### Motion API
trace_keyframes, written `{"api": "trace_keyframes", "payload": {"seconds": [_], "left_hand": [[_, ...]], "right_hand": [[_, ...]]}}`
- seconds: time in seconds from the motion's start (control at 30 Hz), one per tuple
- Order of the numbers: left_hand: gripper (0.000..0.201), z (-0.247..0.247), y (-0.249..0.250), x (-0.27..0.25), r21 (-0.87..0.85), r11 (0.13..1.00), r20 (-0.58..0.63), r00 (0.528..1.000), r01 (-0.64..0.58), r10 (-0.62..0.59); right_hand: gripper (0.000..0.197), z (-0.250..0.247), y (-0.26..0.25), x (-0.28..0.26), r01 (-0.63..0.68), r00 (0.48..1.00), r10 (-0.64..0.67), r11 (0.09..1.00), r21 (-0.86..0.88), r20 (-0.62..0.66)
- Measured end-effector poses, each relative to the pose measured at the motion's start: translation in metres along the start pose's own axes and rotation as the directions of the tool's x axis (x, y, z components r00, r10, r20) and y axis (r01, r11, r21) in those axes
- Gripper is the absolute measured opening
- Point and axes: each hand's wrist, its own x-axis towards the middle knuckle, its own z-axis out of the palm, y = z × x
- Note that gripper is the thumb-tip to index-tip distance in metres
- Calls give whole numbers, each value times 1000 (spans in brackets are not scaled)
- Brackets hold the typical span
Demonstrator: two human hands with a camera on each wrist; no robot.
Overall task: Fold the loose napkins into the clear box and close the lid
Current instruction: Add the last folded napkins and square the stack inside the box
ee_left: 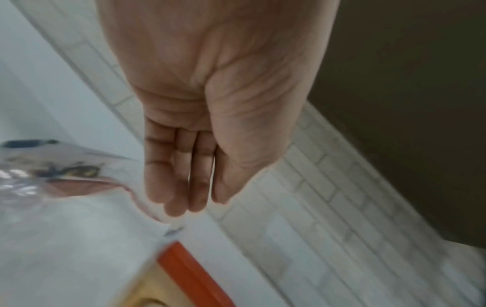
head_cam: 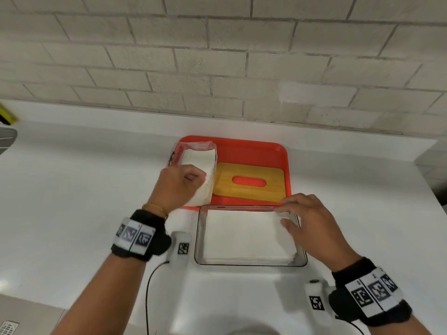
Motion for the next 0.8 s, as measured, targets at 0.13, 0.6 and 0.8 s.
{"api": "trace_keyframes", "payload": {"seconds": [0.13,0.6,0.8], "left_hand": [[29,1,-50,42,229,924,98,937,306,-334],[71,32,-86,62,259,864,34,890,432,-455],[77,34,-89,65,140,838,83,838,527,-540]], "right_hand": [[47,6,9,-2,-88,995,90,995,-45,31],[55,12,10,-5,-155,980,158,987,-33,123],[56,9,6,-4,-167,972,176,983,-70,155]]}}
